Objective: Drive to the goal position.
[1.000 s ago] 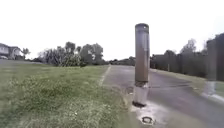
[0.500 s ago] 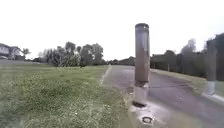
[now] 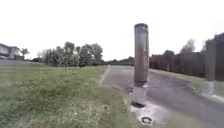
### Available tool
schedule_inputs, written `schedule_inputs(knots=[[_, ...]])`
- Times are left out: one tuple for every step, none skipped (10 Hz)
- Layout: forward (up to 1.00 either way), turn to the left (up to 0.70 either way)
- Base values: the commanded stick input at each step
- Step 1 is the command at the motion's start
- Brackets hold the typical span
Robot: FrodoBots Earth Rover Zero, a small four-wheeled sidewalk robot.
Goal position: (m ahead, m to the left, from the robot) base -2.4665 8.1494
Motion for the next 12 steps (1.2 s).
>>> schedule_inputs(knots=[[0.00,-0.30],[0.00,-0.30],[0.00,-0.30],[0.00,-0.30],[0.00,-0.30],[0.00,-0.30],[0.00,-0.30],[0.00,-0.30],[0.00,-0.30],[0.00,-0.30],[0.00,-0.30],[0.00,-0.30]])
